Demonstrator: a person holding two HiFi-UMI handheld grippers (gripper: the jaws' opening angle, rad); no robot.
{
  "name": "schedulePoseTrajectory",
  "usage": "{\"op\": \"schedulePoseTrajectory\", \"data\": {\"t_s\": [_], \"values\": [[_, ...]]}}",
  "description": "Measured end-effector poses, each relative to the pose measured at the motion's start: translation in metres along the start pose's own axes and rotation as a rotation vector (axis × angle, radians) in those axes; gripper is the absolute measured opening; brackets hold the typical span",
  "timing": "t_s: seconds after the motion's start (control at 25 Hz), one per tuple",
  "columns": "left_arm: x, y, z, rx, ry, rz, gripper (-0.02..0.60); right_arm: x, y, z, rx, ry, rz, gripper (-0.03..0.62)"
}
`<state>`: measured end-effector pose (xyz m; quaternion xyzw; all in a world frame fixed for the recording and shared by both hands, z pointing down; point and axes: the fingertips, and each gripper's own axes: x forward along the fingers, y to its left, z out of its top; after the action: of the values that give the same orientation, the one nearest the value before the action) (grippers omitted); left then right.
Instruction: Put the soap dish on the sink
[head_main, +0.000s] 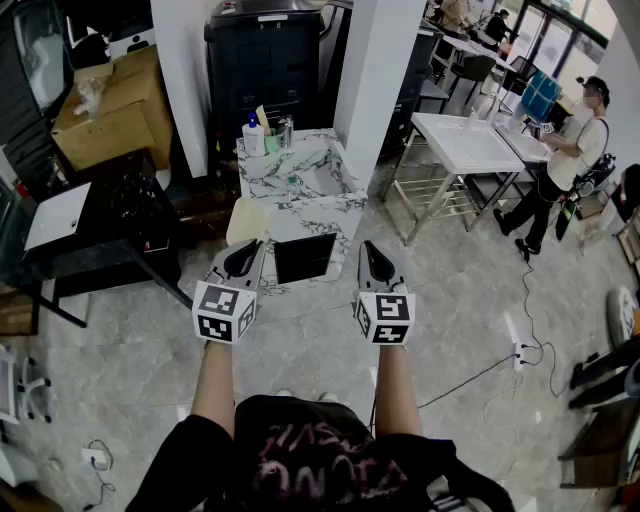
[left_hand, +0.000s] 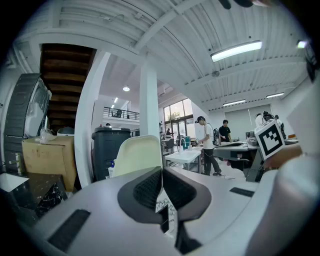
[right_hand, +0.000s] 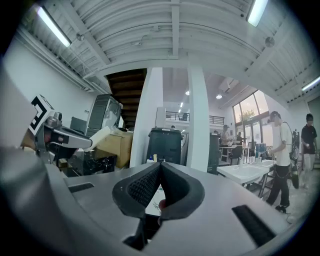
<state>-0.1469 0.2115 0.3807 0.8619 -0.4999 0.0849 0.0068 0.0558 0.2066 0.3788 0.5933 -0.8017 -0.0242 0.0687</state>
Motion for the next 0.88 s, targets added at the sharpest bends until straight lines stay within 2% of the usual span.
{"op": "schedulePoseTrajectory", "data": {"t_s": [0.6, 0.88], "values": [[-0.009, 0.014, -0.008, -0.009, 0.004, -0.022, 0.025, 0.003, 0.026, -0.002, -0.014, 0.012, 0.005, 0.012], [-0.002, 0.016, -0.017, -0.022, 0.015, -0.034, 0.025, 0.008, 0.022, -0.004, -0.017, 0.003, -0.007, 0.012]]}}
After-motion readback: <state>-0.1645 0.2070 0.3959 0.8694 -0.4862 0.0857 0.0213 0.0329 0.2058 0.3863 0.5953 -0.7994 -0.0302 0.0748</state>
